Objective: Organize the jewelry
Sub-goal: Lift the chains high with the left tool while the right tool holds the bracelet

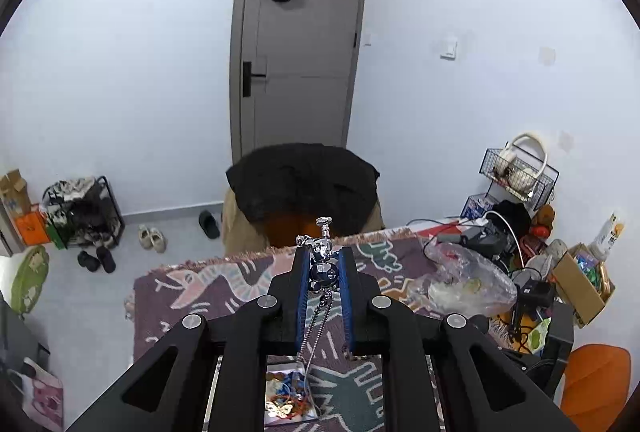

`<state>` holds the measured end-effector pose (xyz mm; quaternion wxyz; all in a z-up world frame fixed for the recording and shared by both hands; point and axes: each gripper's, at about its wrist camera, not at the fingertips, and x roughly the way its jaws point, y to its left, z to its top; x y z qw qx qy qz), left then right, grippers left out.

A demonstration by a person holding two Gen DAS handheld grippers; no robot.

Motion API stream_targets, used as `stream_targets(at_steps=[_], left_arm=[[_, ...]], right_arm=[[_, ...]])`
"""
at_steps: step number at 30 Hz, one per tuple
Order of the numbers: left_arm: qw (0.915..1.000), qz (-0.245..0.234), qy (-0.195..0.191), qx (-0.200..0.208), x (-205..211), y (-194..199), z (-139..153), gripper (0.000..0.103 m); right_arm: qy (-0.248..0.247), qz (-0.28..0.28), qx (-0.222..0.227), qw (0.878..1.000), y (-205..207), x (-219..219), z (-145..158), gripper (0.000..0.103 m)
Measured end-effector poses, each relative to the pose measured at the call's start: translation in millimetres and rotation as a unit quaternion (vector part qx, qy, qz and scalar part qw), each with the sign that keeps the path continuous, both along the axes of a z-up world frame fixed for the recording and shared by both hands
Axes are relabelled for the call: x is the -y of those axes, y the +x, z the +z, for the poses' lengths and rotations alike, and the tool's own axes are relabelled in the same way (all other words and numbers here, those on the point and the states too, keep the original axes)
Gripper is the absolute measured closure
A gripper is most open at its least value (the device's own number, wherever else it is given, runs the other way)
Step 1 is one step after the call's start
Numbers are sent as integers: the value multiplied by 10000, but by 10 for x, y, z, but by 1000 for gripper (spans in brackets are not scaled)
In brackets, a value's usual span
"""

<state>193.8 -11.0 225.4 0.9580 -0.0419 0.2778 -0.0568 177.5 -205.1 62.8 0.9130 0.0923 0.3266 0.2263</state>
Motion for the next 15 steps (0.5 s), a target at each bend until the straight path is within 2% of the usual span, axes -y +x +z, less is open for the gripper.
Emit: stream_targets(at_steps=[15], left_arm=[[9993, 293, 122, 184, -196, -50, 212, 88]], right_arm=[[-39, 64, 10, 10000, -3, -94, -2, 93]])
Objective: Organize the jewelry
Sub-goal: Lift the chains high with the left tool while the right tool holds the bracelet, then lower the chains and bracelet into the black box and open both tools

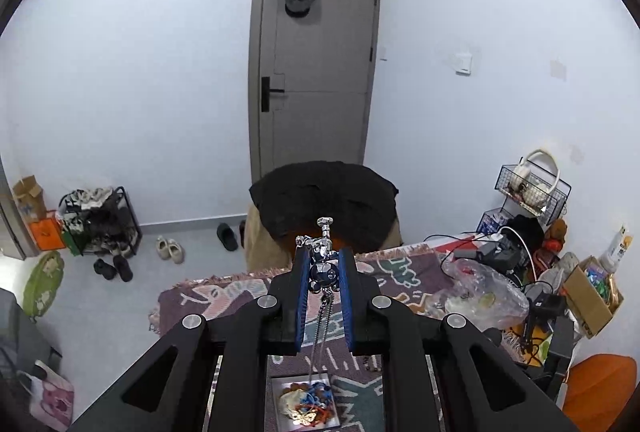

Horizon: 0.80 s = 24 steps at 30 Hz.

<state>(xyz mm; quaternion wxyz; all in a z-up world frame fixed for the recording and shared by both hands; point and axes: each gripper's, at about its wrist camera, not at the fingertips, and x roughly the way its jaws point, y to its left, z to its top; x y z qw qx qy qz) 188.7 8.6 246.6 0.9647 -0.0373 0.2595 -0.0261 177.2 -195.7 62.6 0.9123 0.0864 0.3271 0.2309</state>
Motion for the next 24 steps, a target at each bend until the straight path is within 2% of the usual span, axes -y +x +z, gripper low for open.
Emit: stream_targets(at_steps=[6, 10, 14, 17, 20, 24], left_arm=[[9997, -42, -52, -239, -55, 66, -211, 88], [9977, -94, -154, -656, -128, 186, -608, 88], [9917, -212, -402, -1201, -201, 302, -1164, 88], [9862, -350, -628, -1489, -251, 361, -1471, 88], [9794, -641, -963, -1656, -283, 392, -1680, 88], [9707, -1003, -1178, -1839, -257, 443, -1872, 88]], right_arm=[[-13, 22, -44, 10000, 20, -45, -37, 93], [-51, 72, -53, 9999, 24, -97, -57, 93], [-88, 104, -65, 9999, 42, -143, -74, 93], [-121, 128, -75, 9998, 59, -180, -87, 93], [-132, 161, -87, 9997, 81, -224, -105, 93], [-128, 231, -104, 9996, 98, -299, -133, 93]])
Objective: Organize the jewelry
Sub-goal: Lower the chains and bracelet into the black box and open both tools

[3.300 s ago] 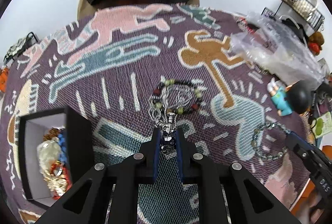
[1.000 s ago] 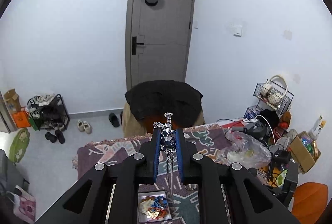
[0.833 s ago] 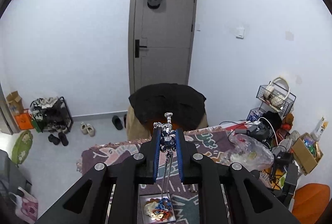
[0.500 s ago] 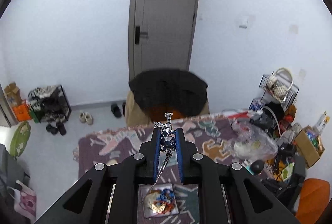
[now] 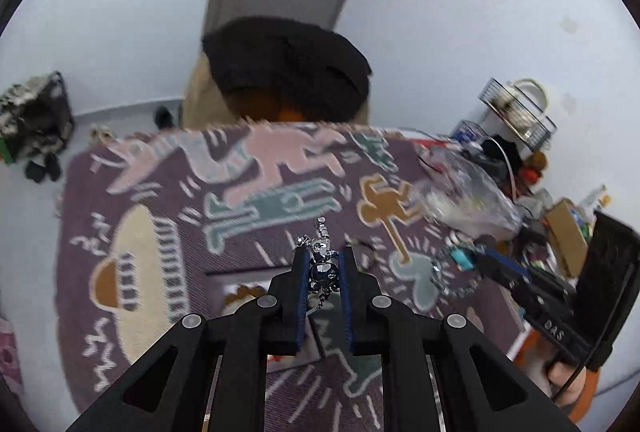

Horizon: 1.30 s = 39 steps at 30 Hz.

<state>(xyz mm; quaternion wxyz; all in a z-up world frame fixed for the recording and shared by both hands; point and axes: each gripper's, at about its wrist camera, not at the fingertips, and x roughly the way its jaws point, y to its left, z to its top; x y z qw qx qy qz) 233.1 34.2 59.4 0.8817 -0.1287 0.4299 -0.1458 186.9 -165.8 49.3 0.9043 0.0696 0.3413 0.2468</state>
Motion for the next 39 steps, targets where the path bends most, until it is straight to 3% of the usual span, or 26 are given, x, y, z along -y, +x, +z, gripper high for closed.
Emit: stream_targets(at_steps=[8, 19, 28, 31, 33, 35, 36, 37, 39], left_arm=[[9979, 45, -182, -612, -164, 131, -384, 88], [9962, 277, -354, -744, -501, 121, -583, 88], [9961, 492, -218, -693, -779, -48, -613, 85], [9961, 558, -183, -658, -884, -116, -613, 60], [9962, 636, -193, -567, -964, -167, -595, 34], [9960, 714, -202, -499, -1042, -215, -573, 27], [9958, 746, -215, -494, -1078, -230, -566, 26], [9955, 777, -229, -498, -1106, -245, -559, 26], [9951, 824, -222, -497, -1155, -270, -549, 25]], right_arm=[[-56, 196, -92, 9998, 78, -239, -96, 93], [-143, 446, -237, 9986, 192, -567, -207, 93], [-246, 882, -242, 9955, 208, -1067, -190, 93], [-305, 983, -247, 9944, 209, -1236, -209, 93], [-349, 1037, -275, 9936, 214, -1351, -232, 93], [-446, 1036, -286, 9932, 215, -1447, -250, 93], [-485, 1038, -342, 9928, 225, -1495, -269, 88], [-472, 1067, -415, 9923, 233, -1515, -285, 71], [-353, 1097, -535, 9919, 253, -1526, -309, 47]])
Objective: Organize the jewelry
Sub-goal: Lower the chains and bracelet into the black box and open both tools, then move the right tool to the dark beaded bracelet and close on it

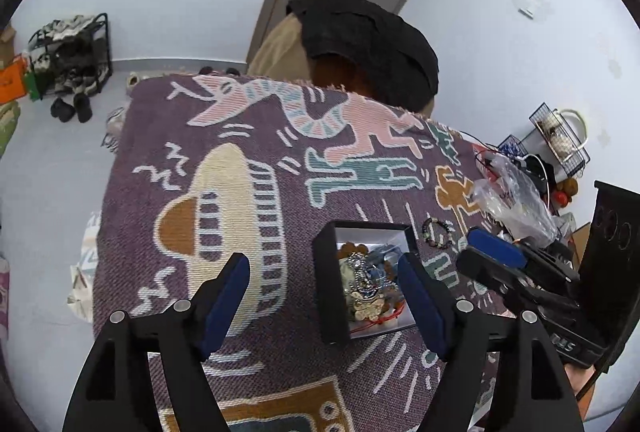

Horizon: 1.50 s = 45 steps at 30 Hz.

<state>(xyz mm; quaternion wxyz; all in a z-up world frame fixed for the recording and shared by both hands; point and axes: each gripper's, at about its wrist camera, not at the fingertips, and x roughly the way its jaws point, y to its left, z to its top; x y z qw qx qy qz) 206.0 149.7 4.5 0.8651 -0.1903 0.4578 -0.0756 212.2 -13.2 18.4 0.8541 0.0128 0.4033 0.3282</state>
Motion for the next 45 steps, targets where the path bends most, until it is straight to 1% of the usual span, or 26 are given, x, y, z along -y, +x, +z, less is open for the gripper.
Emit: stream_targets(at_steps=[1, 3, 9, 14, 18, 25, 29, 34, 39, 41, 43, 44, 45], left_arm=[[10000, 13, 20, 12, -14, -13, 4, 25], [10000, 22, 58, 37, -25, -30, 9, 24], [9999, -46, 60, 81, 45, -28, 37, 24], [9996, -192, 125, 183, 286, 51, 88, 24], [9990, -335, 157, 252, 512, 138, 106, 24], [9980, -552, 225, 189, 873, 332, 28, 24], [9975, -628, 275, 143, 1030, 421, -18, 24], [9969, -711, 323, 72, 1199, 546, -91, 24], [9959, -851, 299, 58, 1380, 687, -146, 24], [9954, -908, 308, 70, 1438, 724, -166, 24], [9947, -962, 362, 67, 1512, 778, -191, 27], [9944, -984, 381, 39, 1548, 810, -208, 31], [9943, -997, 380, 17, 1567, 832, -222, 34]], right_arm=[[46, -47, 44, 10000, -8, 18, 7, 45], [36, -115, 96, 9999, -16, 50, 22, 45], [91, -438, -36, 9990, 33, 345, 3, 44], [134, -828, -74, 9964, 95, 760, -1, 44], [75, -1122, -138, 9936, 177, 1050, -52, 44], [-183, -1400, -351, 9894, 356, 1355, -330, 46], [-348, -1515, -552, 9863, 496, 1450, -549, 53], [-561, -1577, -750, 9830, 686, 1468, -814, 66], [-711, -1598, -895, 9805, 871, 1441, -1015, 67], [-803, -1602, -940, 9793, 939, 1426, -1099, 74], [-907, -1559, -1011, 9784, 994, 1404, -1189, 83], [-948, -1538, -1034, 9781, 1009, 1395, -1228, 86], [-979, -1539, -915, 9790, 999, 1398, -1227, 90]])
